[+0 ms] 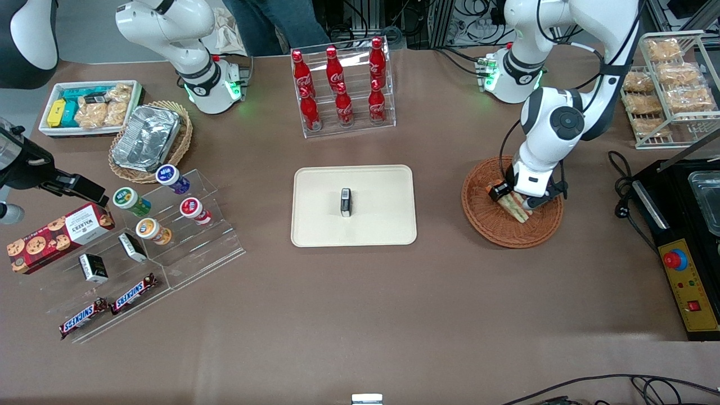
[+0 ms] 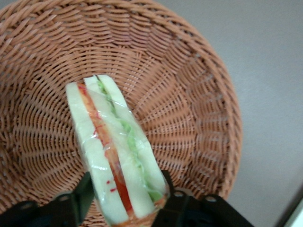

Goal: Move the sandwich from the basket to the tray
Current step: 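Lower the left gripper and close it on the sandwich, then lift the sandwich out of the basket with the left gripper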

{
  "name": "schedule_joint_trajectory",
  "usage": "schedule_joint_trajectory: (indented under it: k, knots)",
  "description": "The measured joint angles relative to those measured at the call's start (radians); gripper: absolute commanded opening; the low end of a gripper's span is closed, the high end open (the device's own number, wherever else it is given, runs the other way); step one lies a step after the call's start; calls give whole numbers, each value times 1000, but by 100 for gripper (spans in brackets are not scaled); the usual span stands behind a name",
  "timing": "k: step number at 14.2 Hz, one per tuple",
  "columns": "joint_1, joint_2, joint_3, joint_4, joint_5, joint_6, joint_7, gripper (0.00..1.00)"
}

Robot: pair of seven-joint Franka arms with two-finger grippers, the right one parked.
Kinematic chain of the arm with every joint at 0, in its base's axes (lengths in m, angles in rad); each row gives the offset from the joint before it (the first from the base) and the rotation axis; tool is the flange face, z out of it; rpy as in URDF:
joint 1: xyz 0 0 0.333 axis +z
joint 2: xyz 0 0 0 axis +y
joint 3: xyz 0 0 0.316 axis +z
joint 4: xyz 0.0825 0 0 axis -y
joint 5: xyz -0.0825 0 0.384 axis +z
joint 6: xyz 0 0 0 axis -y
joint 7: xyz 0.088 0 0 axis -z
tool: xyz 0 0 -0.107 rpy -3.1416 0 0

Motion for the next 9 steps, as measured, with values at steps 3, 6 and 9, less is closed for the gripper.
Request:
schedule_joint_trajectory:
  k: [3,6,9]
  knots:
    - [-2,-2,0,13,0,0,-7,0]
    - [-2,-14,0,51,0,-85,-8,0]
    - [-2,-31,0,243,14,-403,-9,0]
